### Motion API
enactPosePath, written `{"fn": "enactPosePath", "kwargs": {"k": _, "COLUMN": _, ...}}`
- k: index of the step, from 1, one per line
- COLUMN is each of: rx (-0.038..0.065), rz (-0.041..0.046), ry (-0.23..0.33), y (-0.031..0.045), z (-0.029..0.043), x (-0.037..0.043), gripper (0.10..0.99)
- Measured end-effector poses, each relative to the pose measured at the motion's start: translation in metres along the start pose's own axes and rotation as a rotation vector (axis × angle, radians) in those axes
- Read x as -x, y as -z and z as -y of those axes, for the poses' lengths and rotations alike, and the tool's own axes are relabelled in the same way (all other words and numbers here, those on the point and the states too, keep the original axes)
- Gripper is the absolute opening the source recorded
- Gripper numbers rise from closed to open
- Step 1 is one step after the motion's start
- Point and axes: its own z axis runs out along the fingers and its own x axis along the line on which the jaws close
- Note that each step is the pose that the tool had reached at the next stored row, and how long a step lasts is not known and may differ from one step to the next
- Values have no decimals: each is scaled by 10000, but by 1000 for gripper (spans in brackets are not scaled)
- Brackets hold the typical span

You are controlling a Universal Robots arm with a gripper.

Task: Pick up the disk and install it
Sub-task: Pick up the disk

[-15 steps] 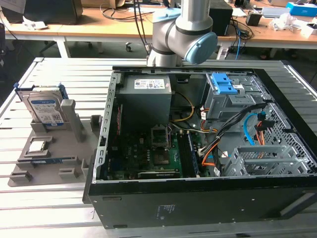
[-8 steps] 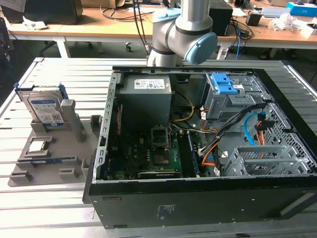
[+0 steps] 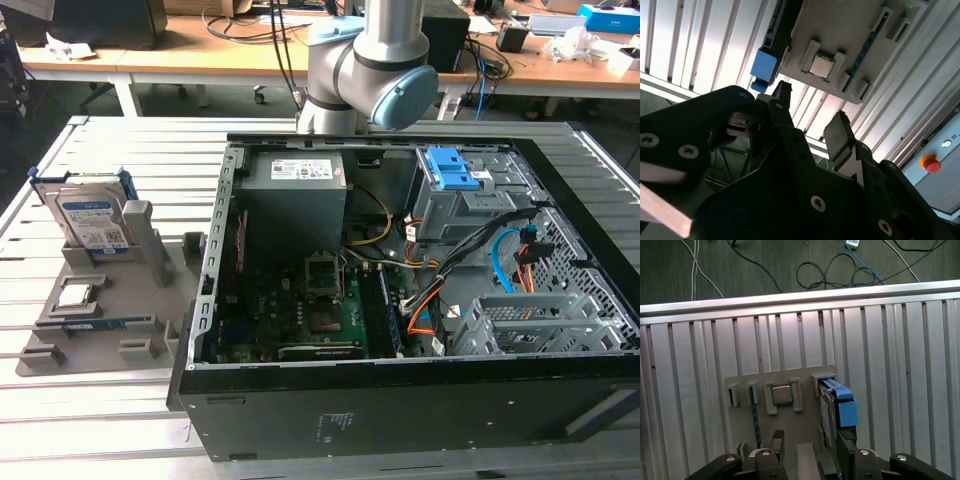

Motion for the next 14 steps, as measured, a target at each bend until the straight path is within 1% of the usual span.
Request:
{"fn": "enactPosePath", "kwargs": {"k": 2, "rx": -1, "rz": 1, "ry": -2, "y": -11, "z": -8, "x": 85, "gripper": 541}}
{"fn": "enactPosePath", "kwargs": {"k": 5, "rx": 1, "rz": 0, "ry": -1, "y": -22, "z": -13, "x": 139, "gripper": 541}}
{"fn": "enactPosePath", "kwargs": {"k": 7, "rx": -1, "rz": 1, "ry": -1, "y": -26, "z": -11, "x": 166, "gripper": 541}}
{"fn": "enactPosePath", "kwargs": {"k": 9, "rx": 3, "rz": -7, "ry": 0, "y": -46, "z": -6, "x": 194, "gripper": 541}}
{"fn": "enactPosePath", "kwargs": {"k": 10, "rx": 2, "rz": -20, "ry": -1, "y": -60, "z": -6, "x": 202, "gripper": 541}}
{"fn": "enactPosePath", "kwargs": {"k": 14, "rx": 6, "rz": -25, "ry": 0, "y": -91, "z": -3, "x": 211, "gripper": 541}}
